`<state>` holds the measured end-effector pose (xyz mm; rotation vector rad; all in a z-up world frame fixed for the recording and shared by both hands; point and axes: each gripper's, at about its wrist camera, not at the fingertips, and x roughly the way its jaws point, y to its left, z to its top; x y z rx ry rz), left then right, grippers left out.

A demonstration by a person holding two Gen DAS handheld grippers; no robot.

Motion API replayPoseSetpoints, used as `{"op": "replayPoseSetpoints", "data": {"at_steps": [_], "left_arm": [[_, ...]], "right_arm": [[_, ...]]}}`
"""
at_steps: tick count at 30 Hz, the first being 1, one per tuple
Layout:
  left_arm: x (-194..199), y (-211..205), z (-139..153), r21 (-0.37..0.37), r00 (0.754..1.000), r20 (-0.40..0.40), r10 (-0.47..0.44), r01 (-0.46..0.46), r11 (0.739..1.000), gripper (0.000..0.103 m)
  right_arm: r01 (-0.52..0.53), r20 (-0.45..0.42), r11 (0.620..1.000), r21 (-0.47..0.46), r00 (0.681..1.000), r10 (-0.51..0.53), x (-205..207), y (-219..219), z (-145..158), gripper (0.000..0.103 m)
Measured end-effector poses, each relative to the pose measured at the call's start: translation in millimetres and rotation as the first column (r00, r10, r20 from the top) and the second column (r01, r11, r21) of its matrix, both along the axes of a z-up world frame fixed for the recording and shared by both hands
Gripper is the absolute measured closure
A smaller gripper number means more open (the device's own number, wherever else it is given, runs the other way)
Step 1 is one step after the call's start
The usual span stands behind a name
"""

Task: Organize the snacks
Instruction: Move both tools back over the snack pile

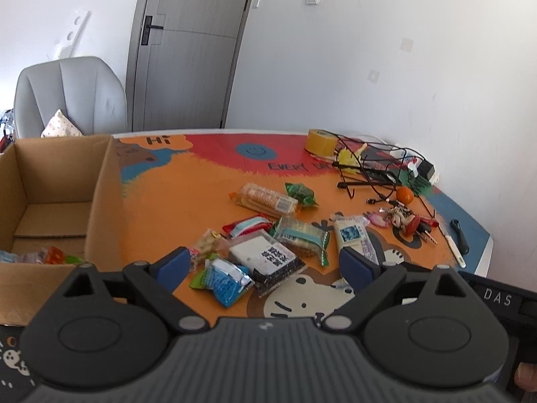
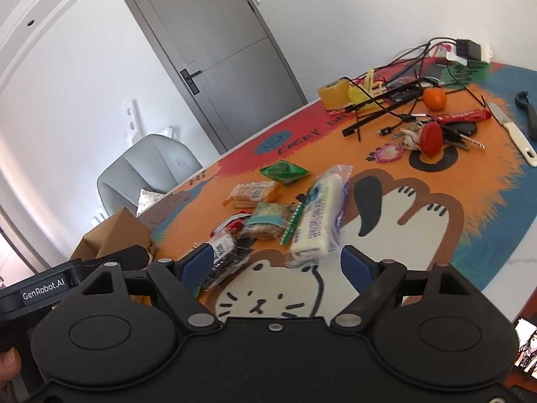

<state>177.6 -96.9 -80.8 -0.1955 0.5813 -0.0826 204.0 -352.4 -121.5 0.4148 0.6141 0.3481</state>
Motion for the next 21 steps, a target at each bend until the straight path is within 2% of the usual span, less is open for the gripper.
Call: {"op": "replayPoseSetpoints", "data": {"at_steps": [7, 15, 17, 21], "left_arm": [[14, 1, -14, -0.025, 1.0, -0.016, -0.004, 0.004, 1.0, 0.008], [36, -6, -29, -0.052, 0.999, -0.035, -0.04, 0.038, 0.998, 0.011], [41, -6, -33, -0.065, 0.998, -0.047, -0.042, 0.039, 0.997, 0.012], [54, -10, -41, -0.066, 0.997, -0.063, -0.034, 0.03, 0.997, 0.022]], "right_arm": [[0.017, -0.011, 1.0, 0.016, 1.0, -0.016, 9, -4, -13, 0.021], [0.013, -0.036, 1.0, 0.026, 0.999, -0.012, 27, -1, -29, 0.043], [0.021, -0.043, 0.999, 0.026, 0.999, -0.02, 32, -1, -32, 0.045], [0.03, -0.047, 0.999, 0.035, 0.999, -0.029, 39, -4, -35, 0.047]]}}
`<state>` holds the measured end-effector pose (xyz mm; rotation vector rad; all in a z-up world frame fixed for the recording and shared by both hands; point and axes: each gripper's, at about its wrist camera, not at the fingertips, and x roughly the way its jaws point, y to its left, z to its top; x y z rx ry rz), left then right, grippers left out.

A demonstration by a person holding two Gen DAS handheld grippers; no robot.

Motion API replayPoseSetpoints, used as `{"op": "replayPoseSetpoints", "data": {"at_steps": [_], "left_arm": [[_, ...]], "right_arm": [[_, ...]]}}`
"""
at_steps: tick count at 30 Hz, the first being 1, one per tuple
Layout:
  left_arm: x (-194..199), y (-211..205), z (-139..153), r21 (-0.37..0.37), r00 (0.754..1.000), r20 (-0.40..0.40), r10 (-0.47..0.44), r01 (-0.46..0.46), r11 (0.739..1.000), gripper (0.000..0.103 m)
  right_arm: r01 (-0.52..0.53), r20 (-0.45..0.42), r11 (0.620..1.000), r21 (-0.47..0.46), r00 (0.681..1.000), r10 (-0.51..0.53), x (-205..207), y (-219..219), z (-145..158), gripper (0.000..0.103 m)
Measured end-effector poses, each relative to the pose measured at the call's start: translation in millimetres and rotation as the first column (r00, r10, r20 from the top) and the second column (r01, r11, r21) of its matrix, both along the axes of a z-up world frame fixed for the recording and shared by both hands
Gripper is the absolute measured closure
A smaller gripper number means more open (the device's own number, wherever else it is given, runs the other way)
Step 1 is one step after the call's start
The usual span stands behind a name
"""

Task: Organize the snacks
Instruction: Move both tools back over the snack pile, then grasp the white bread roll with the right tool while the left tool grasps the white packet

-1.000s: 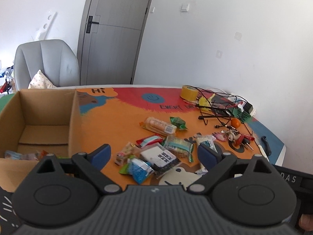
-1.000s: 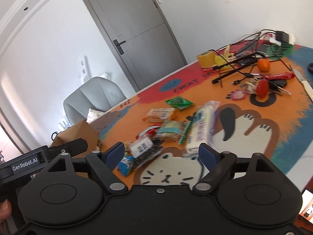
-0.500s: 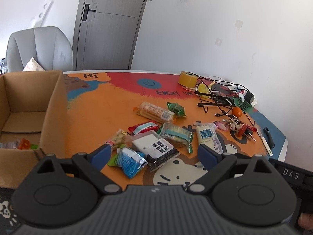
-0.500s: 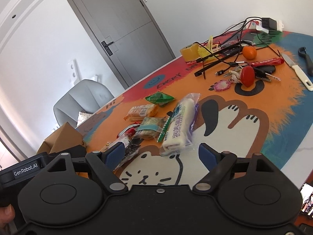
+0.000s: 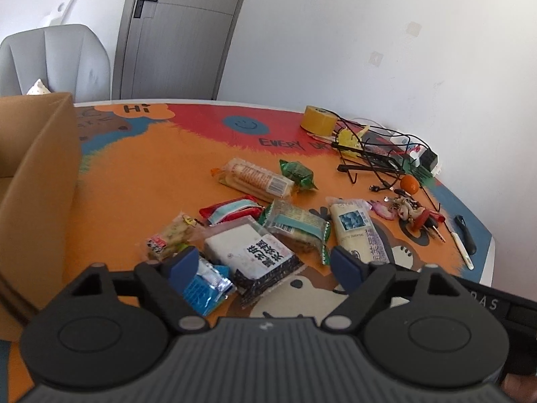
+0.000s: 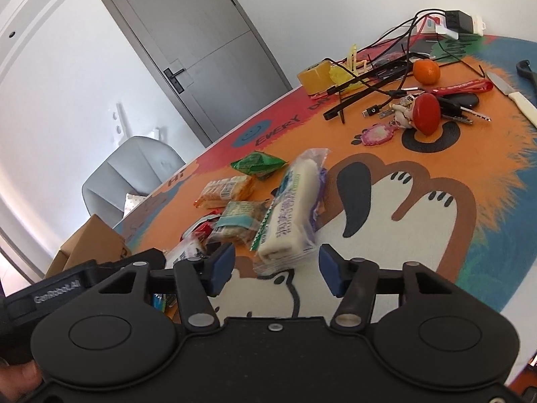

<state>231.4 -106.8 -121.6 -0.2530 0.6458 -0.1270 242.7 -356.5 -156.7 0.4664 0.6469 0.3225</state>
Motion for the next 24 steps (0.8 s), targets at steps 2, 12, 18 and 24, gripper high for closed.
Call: {"op": "replayPoseSetpoints", "data": {"at_steps": [2, 12, 18, 24], "left_arm": [[5, -2, -3, -0.006, 1.0, -0.011, -0.003, 0.003, 1.0, 0.024], [28, -10, -10, 0.009, 0.999, -0.027, 0.039, -0.039, 0.999, 0.025], [38, -17, -23, 0.046, 0.997, -0.056, 0.056, -0.053, 0.998, 0.025], [45, -21, -33, 0.111, 0.995, -0.044, 0.091, -0.086, 0.99, 0.025]], "right_arm": [[0.003, -0.003, 1.0, 0.003, 1.0, -0.003, 3, -1, -1, 0.049], [0.01, -0.008, 1.0, 0.007, 1.0, -0.009, 23, -4, -3, 0.05], [0.0, -0.036, 1.0, 0.007, 0.999, 0.001, 32, -1, -13, 0.062], [0.002, -0.028, 1.0, 0.031, 1.0, -0.001, 29, -3, -18, 0.072]]}}
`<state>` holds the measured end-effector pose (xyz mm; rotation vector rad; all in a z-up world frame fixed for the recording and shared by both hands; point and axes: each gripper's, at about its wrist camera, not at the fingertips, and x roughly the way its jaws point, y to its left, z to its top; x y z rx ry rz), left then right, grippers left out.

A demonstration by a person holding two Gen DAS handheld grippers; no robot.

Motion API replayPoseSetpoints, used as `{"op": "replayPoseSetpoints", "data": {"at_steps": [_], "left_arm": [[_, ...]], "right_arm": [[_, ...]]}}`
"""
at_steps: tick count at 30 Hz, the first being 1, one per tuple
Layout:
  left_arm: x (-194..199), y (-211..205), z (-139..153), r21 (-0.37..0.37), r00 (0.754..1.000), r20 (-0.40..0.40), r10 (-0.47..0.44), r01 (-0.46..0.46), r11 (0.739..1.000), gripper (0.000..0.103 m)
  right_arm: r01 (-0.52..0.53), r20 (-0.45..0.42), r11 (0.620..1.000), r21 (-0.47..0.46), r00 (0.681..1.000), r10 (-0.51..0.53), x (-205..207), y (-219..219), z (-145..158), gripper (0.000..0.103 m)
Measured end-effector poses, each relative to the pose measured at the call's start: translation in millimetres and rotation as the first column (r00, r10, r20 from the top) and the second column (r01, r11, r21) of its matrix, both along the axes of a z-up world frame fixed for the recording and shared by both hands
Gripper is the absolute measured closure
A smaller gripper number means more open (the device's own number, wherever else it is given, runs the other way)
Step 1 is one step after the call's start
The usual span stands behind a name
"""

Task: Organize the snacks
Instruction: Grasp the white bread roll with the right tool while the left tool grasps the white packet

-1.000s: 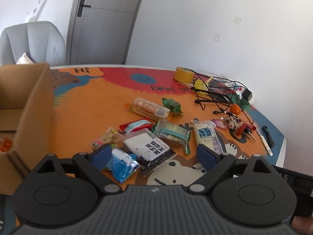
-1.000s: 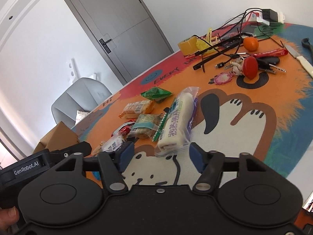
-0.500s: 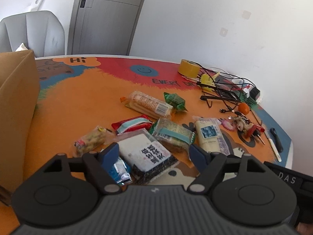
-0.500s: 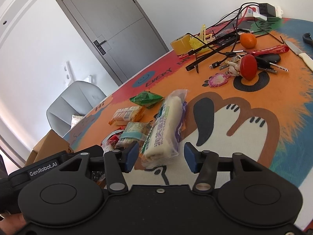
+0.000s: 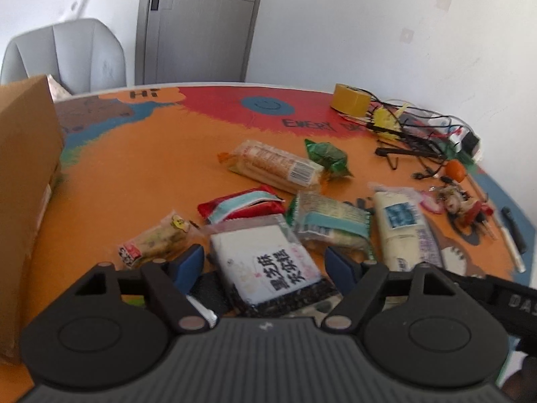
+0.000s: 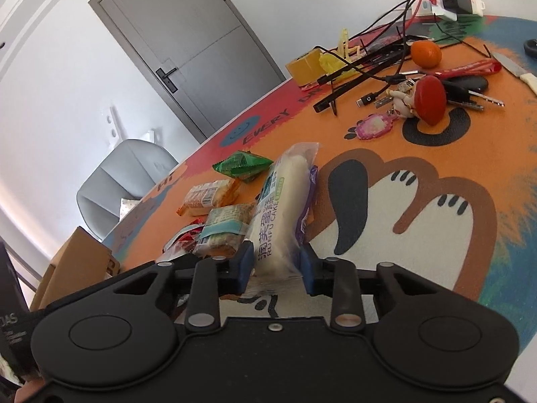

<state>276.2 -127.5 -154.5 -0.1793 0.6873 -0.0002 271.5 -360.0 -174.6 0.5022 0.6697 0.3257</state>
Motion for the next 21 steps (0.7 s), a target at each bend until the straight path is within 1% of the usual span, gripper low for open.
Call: {"op": "replayPoseSetpoints", "data": {"at_steps": [3, 4, 8, 11, 13, 16, 18, 20, 21], "left_arm": [[-1, -4, -1, 0.028, 1.0, 0.004, -0.013, 0.013, 1.0, 0.025], [-2, -4, -1, 0.031, 1.0, 0.004, -0.018, 0.018, 0.999, 0.027], [-6, -7, -2, 0.063, 0.999, 0.008, -0.034, 0.033, 0.997, 0.032], [-10, -6, -3, 0.071, 0.999, 0.017, -0.034, 0.033, 0.997, 0.041], [-14, -4, -2, 0.066, 0.999, 0.022, -0.033, 0.032, 0.997, 0.05], [-17, 0, 0, 0.038, 0.999, 0.022, -0.037, 0.036, 0.999, 0.056], [-22, 1, 2, 0.028, 0.999, 0.027, -0.041, 0.041, 0.999, 0.057], [-26, 3, 4, 0.017, 0.999, 0.025, -0.043, 0.042, 0.999, 0.057], [-28, 4, 5, 0.009, 0.999, 0.025, -0.043, 0.043, 0.999, 0.057]], "right_arm": [[-0.01, -0.003, 1.0, 0.0, 1.0, 0.01, -2, -1, 0, 0.073], [-0.014, -0.006, 1.0, -0.005, 1.0, 0.014, -3, -1, 1, 0.073], [-0.039, -0.012, 0.998, -0.056, 0.999, 0.038, -11, -1, 7, 0.073], [-0.031, -0.014, 0.996, -0.087, 0.999, 0.03, -18, -4, 12, 0.072], [-0.019, -0.016, 0.995, -0.101, 1.0, 0.017, -21, -6, 14, 0.071], [0.0, -0.016, 0.99, -0.139, 1.0, -0.003, -26, -5, 17, 0.063], [0.002, 0.001, 0.987, -0.16, 1.0, -0.002, -26, -2, 20, 0.048], [0.011, 0.016, 0.982, -0.187, 1.0, -0.008, -24, 3, 22, 0.042], [0.012, 0.023, 0.979, -0.203, 1.0, -0.007, -22, 6, 22, 0.042]]}}
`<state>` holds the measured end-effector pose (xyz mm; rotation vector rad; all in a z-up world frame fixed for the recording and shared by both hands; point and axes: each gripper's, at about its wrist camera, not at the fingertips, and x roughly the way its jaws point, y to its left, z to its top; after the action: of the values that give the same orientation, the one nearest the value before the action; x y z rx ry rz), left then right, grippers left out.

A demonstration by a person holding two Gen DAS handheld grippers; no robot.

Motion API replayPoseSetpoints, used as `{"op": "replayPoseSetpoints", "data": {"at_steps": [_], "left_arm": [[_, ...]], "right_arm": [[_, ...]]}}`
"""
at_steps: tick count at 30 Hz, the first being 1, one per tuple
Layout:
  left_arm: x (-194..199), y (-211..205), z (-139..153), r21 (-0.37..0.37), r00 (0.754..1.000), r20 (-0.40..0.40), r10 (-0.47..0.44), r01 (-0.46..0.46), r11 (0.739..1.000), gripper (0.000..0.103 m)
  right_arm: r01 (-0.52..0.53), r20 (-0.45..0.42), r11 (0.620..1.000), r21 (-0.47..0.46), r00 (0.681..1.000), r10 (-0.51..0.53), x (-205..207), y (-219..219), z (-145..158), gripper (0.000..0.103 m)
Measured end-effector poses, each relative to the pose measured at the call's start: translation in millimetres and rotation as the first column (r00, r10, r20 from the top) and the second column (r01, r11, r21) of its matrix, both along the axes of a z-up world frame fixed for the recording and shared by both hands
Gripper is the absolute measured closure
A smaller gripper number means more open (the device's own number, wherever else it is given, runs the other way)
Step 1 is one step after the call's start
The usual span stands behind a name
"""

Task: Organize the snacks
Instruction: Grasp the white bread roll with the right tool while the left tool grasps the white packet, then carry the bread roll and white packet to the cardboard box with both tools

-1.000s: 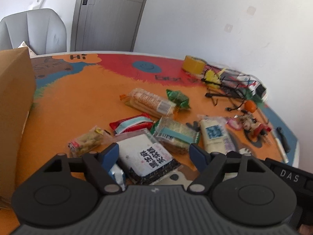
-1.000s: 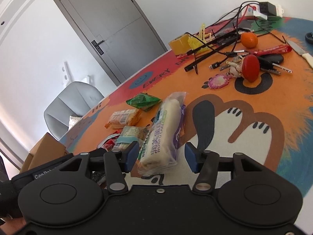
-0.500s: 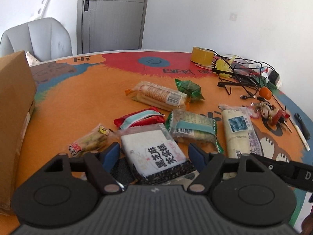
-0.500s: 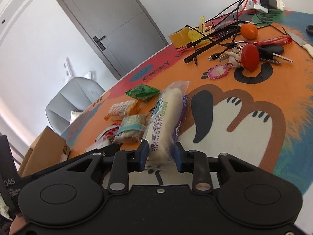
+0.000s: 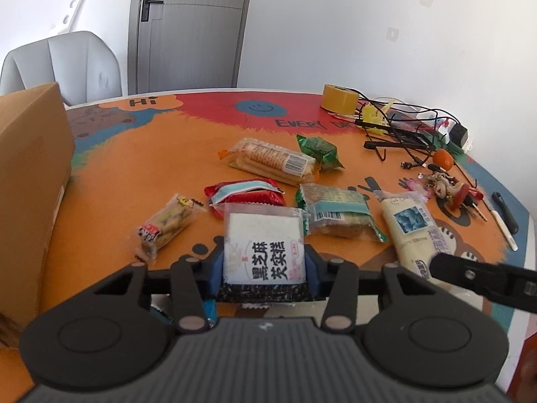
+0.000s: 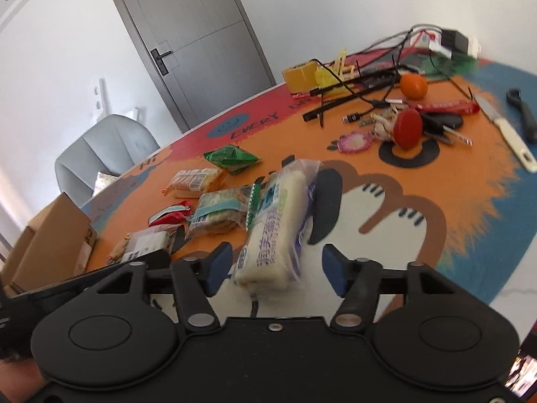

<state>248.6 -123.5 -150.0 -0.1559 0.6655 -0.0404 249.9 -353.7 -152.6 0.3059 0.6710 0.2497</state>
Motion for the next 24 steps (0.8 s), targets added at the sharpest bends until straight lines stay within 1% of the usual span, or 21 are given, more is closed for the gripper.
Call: {"op": "replayPoseSetpoints", "data": {"at_steps": [7, 13, 14, 15, 16, 20, 21, 24], "left_arm": [[-8, 9, 7, -0.023, 1.0, 0.01, 0.005, -0.005, 1.0, 0.057], [-9, 14, 7, -0.042, 1.0, 0.006, 0.007, -0.007, 0.999, 0.057], [-9, 14, 7, -0.043, 1.0, 0.005, 0.009, -0.009, 0.999, 0.057], [-9, 15, 7, -0.044, 1.0, 0.004, 0.011, -0.011, 0.999, 0.057], [-9, 16, 7, -0.046, 1.0, 0.003, 0.014, -0.014, 0.999, 0.057], [-12, 18, 9, -0.046, 1.0, 0.007, 0.019, -0.018, 0.999, 0.057], [-13, 17, 10, -0.046, 1.0, 0.01, 0.018, -0.018, 0.999, 0.057], [-16, 17, 14, -0.045, 1.0, 0.017, 0.021, -0.02, 0.999, 0.057]], "right_arm": [[0.0, 0.009, 0.995, -0.102, 1.0, 0.0, 13, 24, -8, 0.041], [-0.001, 0.041, 0.979, -0.203, 0.999, 0.01, 13, 47, -9, 0.04], [0.0, 0.047, 0.974, -0.225, 0.999, 0.011, 12, 51, -10, 0.043], [0.002, 0.053, 0.969, -0.247, 0.999, 0.012, 11, 53, -10, 0.05], [0.006, 0.058, 0.963, -0.27, 0.998, 0.01, 10, 55, -10, 0.054], [-0.014, 0.065, 0.946, -0.323, 0.997, 0.037, 6, 58, -8, 0.063], [-0.02, 0.067, 0.946, -0.323, 0.997, 0.045, 4, 59, -8, 0.065], [-0.035, 0.064, 0.959, -0.281, 0.996, 0.055, 0, 57, -4, 0.068]]}}
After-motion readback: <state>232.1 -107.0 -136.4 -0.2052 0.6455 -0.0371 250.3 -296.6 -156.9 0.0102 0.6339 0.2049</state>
